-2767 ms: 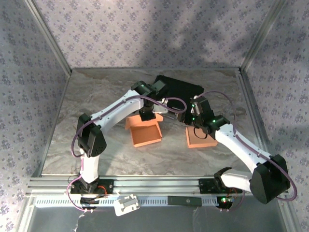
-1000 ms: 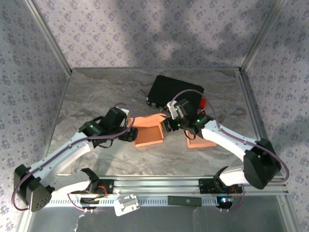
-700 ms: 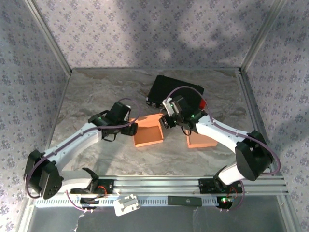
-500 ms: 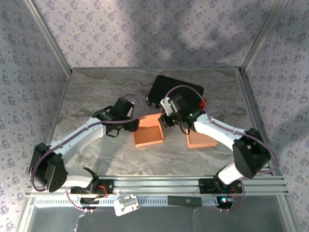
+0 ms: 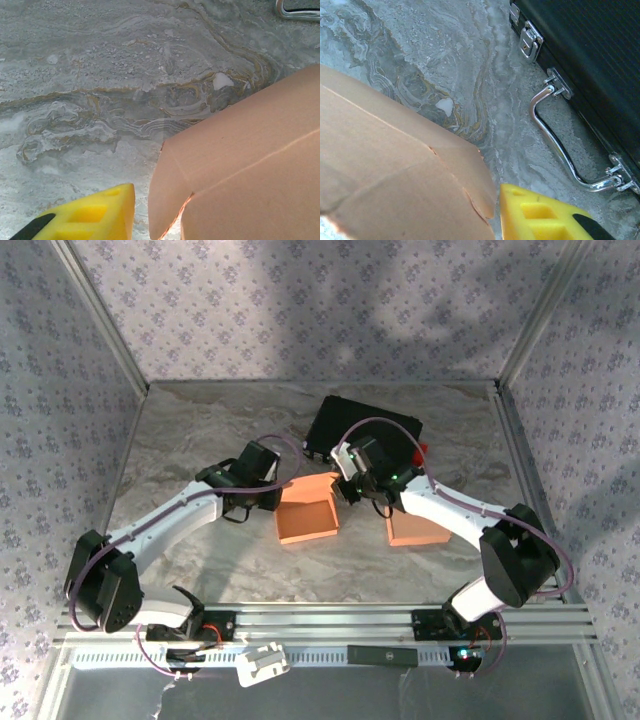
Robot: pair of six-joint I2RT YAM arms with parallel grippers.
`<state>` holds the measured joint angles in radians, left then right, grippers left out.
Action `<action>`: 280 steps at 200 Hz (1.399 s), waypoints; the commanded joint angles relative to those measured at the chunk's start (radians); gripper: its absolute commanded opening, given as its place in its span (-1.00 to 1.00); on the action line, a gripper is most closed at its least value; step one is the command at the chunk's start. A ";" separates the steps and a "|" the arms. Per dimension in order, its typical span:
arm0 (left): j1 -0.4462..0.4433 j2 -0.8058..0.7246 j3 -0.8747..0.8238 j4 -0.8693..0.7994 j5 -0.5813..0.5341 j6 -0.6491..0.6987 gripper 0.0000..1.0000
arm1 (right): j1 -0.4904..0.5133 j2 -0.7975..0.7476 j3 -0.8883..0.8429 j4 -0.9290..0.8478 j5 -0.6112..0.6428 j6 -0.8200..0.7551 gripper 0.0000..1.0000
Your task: Fold the paper box
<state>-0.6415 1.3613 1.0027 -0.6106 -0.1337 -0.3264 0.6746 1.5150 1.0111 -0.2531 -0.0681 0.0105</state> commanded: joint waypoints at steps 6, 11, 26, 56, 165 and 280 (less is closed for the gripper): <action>0.004 0.009 0.002 0.020 0.020 -0.013 -0.32 | 0.014 0.020 0.033 0.000 -0.009 -0.001 -0.57; 0.003 0.007 0.001 0.022 0.022 -0.014 -0.34 | 0.017 0.020 0.034 -0.001 -0.007 0.000 -0.57; 0.003 0.002 -0.003 0.026 0.024 -0.017 -0.37 | 0.022 0.023 0.039 -0.002 -0.008 0.002 -0.57; 0.001 0.002 -0.001 0.025 0.026 -0.023 -0.57 | 0.030 0.024 0.049 -0.006 -0.002 -0.001 -0.57; 0.002 -0.020 0.001 -0.014 0.001 -0.013 -0.43 | 0.029 0.020 0.073 -0.049 -0.006 -0.023 -0.71; 0.009 -0.047 -0.006 -0.019 0.006 -0.018 -1.00 | 0.050 -0.008 0.063 -0.051 0.022 -0.004 -0.81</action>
<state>-0.6411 1.3014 0.9890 -0.6178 -0.1383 -0.3443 0.7158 1.5341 1.0576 -0.2775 -0.0631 -0.0002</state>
